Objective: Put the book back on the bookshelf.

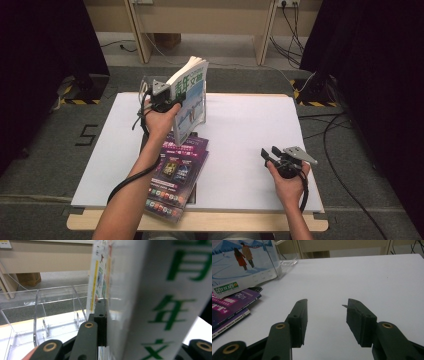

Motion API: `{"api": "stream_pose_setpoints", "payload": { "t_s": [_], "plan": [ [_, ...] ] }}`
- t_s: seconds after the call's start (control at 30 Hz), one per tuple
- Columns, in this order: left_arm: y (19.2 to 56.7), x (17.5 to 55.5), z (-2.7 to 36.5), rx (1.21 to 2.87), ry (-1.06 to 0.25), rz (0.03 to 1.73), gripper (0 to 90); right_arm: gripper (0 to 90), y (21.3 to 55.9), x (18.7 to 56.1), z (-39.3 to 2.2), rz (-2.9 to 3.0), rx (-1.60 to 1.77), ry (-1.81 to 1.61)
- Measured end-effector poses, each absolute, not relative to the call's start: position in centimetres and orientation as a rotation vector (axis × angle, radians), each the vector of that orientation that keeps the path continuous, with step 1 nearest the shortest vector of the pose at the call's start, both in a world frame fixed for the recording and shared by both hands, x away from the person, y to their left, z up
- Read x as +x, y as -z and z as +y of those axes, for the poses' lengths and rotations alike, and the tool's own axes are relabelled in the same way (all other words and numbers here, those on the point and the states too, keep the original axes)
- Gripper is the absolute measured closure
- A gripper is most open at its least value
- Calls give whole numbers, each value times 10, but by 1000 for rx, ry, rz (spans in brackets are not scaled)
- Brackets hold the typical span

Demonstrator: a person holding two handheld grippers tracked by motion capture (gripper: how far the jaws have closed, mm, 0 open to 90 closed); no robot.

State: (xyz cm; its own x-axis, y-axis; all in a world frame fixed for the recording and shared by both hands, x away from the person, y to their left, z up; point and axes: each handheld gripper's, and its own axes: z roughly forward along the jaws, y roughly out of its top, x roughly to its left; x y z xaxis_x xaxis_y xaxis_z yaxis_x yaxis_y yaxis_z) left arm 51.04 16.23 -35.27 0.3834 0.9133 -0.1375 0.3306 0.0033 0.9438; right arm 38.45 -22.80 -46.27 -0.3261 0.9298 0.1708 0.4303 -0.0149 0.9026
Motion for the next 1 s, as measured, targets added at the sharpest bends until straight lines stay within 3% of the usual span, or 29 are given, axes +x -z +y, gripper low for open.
{"api": "stream_pose_setpoints", "payload": {
  "t_s": [0.43, 1.0],
  "plan": [
    [327, 536, 149, 1511, -784, 1151, 736, 528, 462, 385, -233, 1755, 1417, -1330],
    [359, 562, 121, 1477, -867, 1148, 735, 533, 466, 387, -235, 1758, 1429, -1332]
  ]
}}
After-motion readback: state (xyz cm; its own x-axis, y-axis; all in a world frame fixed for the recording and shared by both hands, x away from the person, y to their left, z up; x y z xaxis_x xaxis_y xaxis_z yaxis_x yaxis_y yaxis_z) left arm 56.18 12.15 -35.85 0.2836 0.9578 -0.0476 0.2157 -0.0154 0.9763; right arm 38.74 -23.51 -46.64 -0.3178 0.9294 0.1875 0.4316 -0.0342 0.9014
